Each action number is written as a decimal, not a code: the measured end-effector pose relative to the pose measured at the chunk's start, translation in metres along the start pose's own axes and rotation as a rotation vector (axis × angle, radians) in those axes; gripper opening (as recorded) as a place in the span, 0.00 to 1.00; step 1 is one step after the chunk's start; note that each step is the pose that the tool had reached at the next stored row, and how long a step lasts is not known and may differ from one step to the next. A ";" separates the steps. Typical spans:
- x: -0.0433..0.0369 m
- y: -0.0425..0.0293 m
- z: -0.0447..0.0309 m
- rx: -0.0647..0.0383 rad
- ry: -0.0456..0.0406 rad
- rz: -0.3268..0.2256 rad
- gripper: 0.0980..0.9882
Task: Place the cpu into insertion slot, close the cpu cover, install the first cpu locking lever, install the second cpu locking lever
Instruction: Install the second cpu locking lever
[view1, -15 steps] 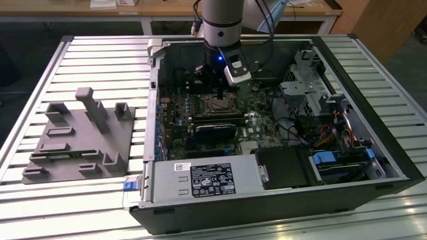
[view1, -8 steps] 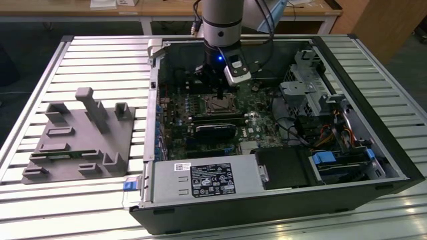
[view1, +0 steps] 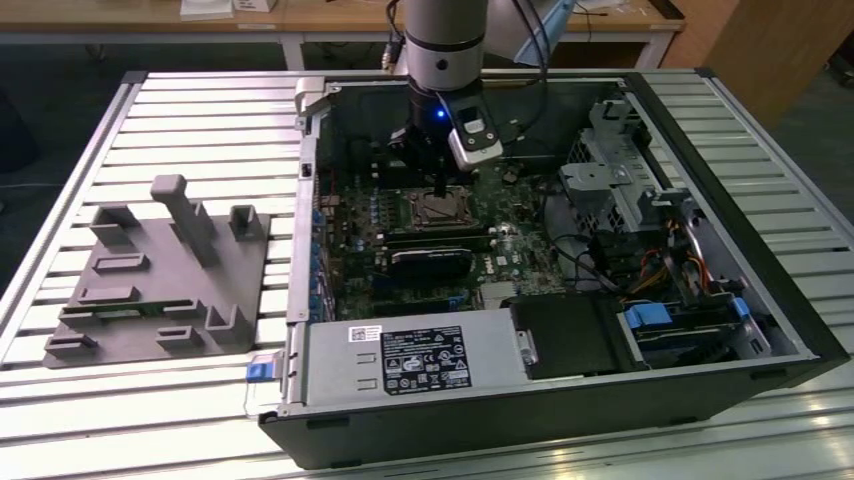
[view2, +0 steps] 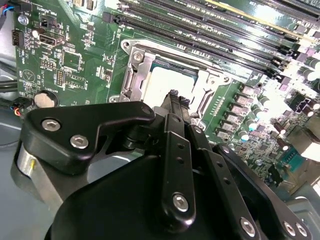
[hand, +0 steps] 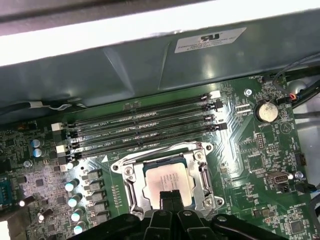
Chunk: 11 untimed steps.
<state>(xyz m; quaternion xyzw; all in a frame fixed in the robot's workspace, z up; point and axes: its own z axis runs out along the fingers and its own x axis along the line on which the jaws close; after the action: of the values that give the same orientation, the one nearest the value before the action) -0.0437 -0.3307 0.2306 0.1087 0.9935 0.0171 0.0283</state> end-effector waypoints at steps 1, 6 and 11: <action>-0.0001 0.0000 -0.0013 0.000 0.0000 0.000 0.01; -0.0005 0.0004 -0.0088 0.000 0.0000 0.000 0.01; -0.0008 0.0006 -0.0147 0.000 -0.0001 0.000 0.01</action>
<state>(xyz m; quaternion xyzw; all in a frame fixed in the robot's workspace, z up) -0.0437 -0.3307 0.2453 0.1086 0.9935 0.0172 0.0283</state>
